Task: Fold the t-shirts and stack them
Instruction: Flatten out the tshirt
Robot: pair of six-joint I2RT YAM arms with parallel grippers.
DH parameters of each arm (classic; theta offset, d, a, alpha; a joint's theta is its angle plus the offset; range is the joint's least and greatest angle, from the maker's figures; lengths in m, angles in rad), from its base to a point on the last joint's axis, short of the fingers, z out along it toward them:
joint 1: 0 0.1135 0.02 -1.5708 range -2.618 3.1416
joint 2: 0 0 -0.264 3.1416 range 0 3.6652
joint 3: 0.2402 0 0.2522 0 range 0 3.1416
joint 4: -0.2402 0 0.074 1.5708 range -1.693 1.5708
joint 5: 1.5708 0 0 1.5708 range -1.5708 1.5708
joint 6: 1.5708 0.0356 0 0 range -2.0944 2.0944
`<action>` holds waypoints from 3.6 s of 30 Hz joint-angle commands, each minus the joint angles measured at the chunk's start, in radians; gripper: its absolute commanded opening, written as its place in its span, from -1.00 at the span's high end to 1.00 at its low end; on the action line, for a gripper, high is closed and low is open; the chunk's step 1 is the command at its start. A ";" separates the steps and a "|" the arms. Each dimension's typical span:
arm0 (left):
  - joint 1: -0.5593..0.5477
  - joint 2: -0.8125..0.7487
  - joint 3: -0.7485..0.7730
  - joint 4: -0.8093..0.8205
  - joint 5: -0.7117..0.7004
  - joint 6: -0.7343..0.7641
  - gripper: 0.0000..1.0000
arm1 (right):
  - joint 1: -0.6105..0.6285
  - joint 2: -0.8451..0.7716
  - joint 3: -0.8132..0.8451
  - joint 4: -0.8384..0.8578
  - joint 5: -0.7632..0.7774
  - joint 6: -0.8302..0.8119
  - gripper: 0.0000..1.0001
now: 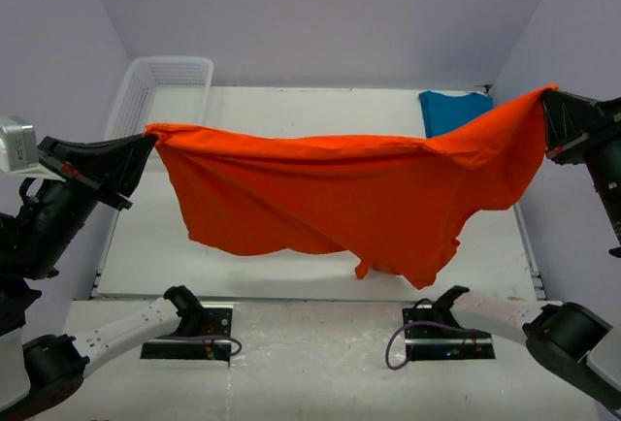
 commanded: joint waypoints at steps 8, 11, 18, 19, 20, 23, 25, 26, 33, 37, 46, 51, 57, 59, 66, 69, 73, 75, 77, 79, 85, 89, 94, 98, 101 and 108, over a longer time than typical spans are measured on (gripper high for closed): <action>0.000 0.012 0.005 0.097 0.048 0.058 1.00 | -0.002 0.048 0.040 0.138 -0.137 -0.078 1.00; 0.000 0.010 -0.004 0.109 0.056 0.052 1.00 | -0.002 0.045 0.040 0.138 -0.152 -0.079 1.00; 0.000 0.003 -0.019 0.143 0.073 0.078 1.00 | -0.002 0.008 -0.029 0.213 -0.215 -0.104 1.00; 0.000 0.000 -0.024 0.151 0.089 0.083 1.00 | -0.002 0.011 -0.020 0.213 -0.227 -0.111 1.00; 0.000 -0.003 -0.030 0.160 0.099 0.087 1.00 | -0.002 0.013 -0.020 0.216 -0.237 -0.113 1.00; 0.000 -0.034 -0.067 0.216 0.131 0.106 1.00 | -0.001 0.002 -0.038 0.253 -0.290 -0.125 1.00; 0.000 -0.042 -0.082 0.236 0.148 0.110 1.00 | -0.001 -0.004 -0.041 0.273 -0.309 -0.131 1.00; -0.001 -0.045 -0.087 0.246 0.155 0.113 1.00 | -0.002 -0.004 -0.037 0.277 -0.323 -0.133 1.00; 0.000 -0.071 -0.103 0.310 0.231 0.121 1.00 | -0.002 -0.025 -0.030 0.288 -0.412 -0.141 1.00; 0.000 -0.086 -0.114 0.332 0.284 0.112 1.00 | -0.002 -0.045 -0.041 0.297 -0.459 -0.130 1.00; 0.000 0.068 -0.270 0.208 -0.167 0.071 1.00 | -0.004 0.126 -0.130 0.342 -0.294 -0.193 1.00; 0.105 0.372 -0.335 0.097 -0.549 0.015 1.00 | -0.119 0.417 -0.021 0.337 -0.349 -0.193 1.00; 0.376 0.619 -0.478 0.304 -0.412 0.005 1.00 | -0.286 0.651 0.011 0.336 -0.504 -0.121 1.00; 0.420 0.664 -0.463 0.301 -0.423 0.003 1.00 | -0.311 0.689 -0.015 0.343 -0.551 -0.134 1.00; 0.539 0.743 -0.444 0.410 -0.383 0.075 1.00 | -0.357 0.801 -0.034 0.374 -0.576 -0.154 1.00; 0.585 0.780 -0.432 0.451 -0.320 0.109 1.00 | -0.372 0.835 -0.003 0.376 -0.625 -0.159 1.00; 0.605 0.835 -0.406 0.470 -0.259 0.104 1.00 | -0.387 0.904 0.039 0.374 -0.680 -0.164 1.00; 0.605 0.883 -0.381 0.471 -0.237 0.103 1.00 | -0.387 0.949 0.046 0.376 -0.680 -0.170 0.78; 0.605 0.915 -0.369 0.489 -0.243 0.103 1.00 | -0.389 0.985 0.048 0.383 -0.666 -0.176 0.05; 0.606 0.955 -0.363 0.509 -0.253 0.109 0.36 | -0.387 1.002 0.055 0.386 -0.619 -0.178 -0.98; 0.603 0.948 -0.393 0.602 -0.233 0.087 -1.00 | -0.390 0.940 0.034 0.345 -0.543 -0.144 -0.98; 0.551 0.871 -0.421 0.571 -0.259 0.084 -1.00 | -0.389 0.760 -0.191 0.357 -0.424 -0.087 -0.98; 0.412 0.768 -0.444 0.383 -0.306 -0.007 -1.00 | -0.389 0.558 -0.561 0.371 -0.390 0.022 -0.98; 0.369 0.621 -0.667 0.333 -0.138 -0.167 -0.93 | -0.389 0.441 -0.796 0.409 -0.468 0.082 -0.72; 0.368 0.526 -0.796 0.339 -0.093 -0.204 -0.89 | -0.389 0.426 -0.947 0.434 -0.537 0.125 -0.56; 0.369 0.397 -0.887 0.296 -0.006 -0.235 -0.89 | -0.413 0.526 -1.051 0.373 -0.521 0.210 -0.70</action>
